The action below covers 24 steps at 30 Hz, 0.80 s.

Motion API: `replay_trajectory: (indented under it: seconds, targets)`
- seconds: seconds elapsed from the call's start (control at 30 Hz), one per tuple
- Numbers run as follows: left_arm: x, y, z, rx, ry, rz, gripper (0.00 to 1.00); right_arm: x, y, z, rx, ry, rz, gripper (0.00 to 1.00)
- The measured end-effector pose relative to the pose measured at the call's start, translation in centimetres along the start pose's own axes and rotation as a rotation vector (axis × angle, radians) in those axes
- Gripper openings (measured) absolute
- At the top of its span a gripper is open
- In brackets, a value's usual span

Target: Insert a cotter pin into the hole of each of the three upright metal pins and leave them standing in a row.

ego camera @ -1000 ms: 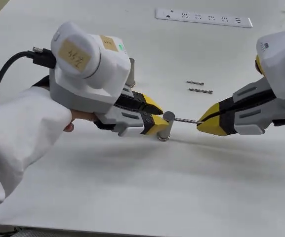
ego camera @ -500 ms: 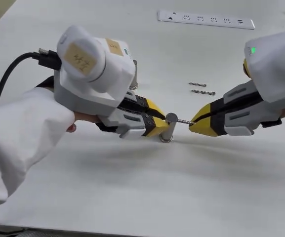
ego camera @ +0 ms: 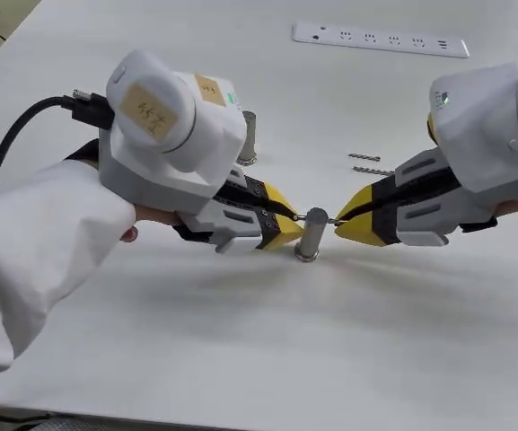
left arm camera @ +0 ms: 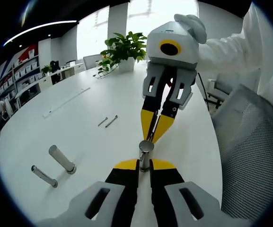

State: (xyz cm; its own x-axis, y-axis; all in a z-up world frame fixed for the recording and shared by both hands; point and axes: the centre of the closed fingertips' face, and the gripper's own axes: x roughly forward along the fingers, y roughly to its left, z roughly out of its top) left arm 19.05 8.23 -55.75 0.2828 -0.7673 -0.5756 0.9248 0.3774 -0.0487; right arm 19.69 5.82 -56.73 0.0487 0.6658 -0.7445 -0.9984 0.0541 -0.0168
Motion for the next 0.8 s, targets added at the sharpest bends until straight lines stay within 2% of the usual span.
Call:
replay_trajectory:
  seconds: [0.23, 0.47, 0.67, 0.8]
  targets:
    - [-0.3, 0.2, -0.3, -0.009, 0.003, 0.011, 0.07, -0.3, 0.2, 0.1, 0.009, -0.016, 0.005, 0.05]
    - [-0.5, 0.2, -0.5, -0.014, 0.007, 0.016, 0.09, -1.1, 0.0, -0.4, 0.022, -0.010, -0.004, 0.02]
    - [-0.5, 0.3, -0.5, -0.021, 0.001, 0.018, 0.11, -1.0, 0.2, 0.2, 0.028, -0.032, 0.001, 0.00]
    - [0.0, 0.2, -0.5, -0.035, -0.019, 0.007, 0.21, -0.8, 0.3, 0.5, 0.024, -0.034, 0.006, 0.00]
